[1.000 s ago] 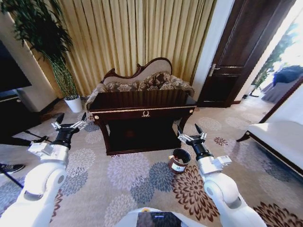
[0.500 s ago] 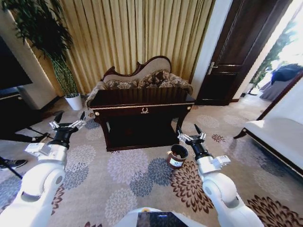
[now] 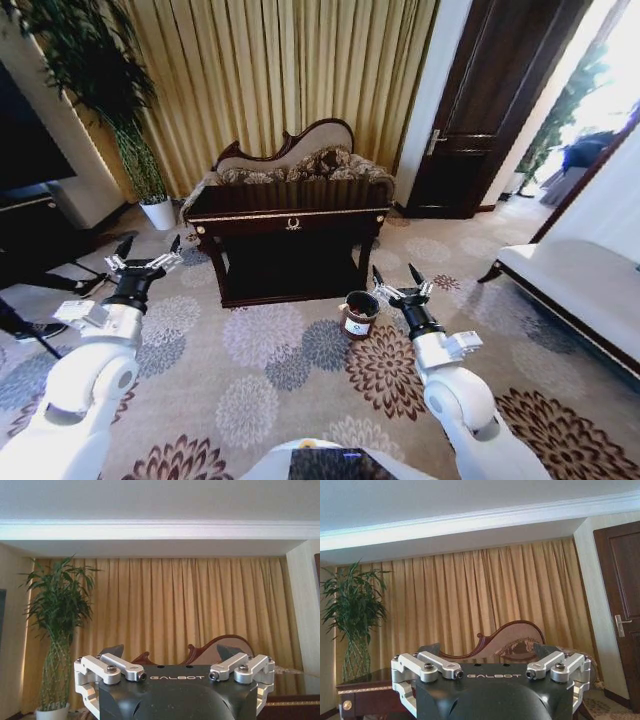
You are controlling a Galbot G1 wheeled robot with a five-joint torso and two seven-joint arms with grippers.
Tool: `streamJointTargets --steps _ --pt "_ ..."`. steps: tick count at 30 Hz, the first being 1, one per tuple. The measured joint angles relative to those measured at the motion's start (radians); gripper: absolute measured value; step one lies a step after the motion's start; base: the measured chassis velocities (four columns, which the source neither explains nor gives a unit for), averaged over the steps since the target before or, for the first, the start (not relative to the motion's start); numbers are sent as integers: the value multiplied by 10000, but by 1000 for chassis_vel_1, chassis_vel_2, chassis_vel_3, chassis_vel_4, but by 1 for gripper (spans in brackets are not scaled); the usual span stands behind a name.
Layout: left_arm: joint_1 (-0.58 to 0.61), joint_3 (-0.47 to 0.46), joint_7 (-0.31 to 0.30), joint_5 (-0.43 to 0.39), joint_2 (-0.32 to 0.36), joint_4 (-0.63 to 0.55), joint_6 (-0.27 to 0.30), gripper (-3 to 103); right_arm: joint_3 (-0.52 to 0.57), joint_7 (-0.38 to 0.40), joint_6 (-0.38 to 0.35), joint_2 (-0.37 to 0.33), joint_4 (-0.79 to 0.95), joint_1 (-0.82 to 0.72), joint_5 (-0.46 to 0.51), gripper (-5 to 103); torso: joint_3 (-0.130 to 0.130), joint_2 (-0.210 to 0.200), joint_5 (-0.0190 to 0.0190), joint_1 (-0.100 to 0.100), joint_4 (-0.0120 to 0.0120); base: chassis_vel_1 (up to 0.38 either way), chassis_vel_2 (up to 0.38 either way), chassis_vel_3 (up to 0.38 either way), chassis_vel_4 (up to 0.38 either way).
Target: Move to the front of the table and place the trash on the table into the trash bin.
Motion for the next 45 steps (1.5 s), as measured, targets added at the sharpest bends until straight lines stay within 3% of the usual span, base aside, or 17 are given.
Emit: streamJointTargets --steps 13,21,26,29,35,45 --pt "14 -91 -165 -218 -144 -80 140 100 -40 0 301 209 -496 2 -459 100 3 -5 3 7 -2 38 -17 -29 24" --pt "-562 783 -220 129 -367 399 279 100 298 -1 -532 387 -900 726 -281 100 2 -3 -2 4 -1 0 0 0 0" --pt "-360 862 -224 129 -552 530 267 100 392 0 -555 380 -840 676 -230 100 1 -3 3 4 -1 0 0 0 0" --pt "-282 813 -222 157 -620 813 -44 100 352 0 -525 200 -606 661 -33 100 0 -1 -2 2 2 0 0 0 0" --pt "-253 763 -105 190 -498 947 -156 100 188 0 -104 -29 -509 299 -78 100 1 -2 2 3 -2 0 0 0 0" --pt "-295 831 69 248 -263 1117 -221 100 23 0 -55 -631 -341 86 -113 100 1 -1 0 3 0 0 0 0 0"
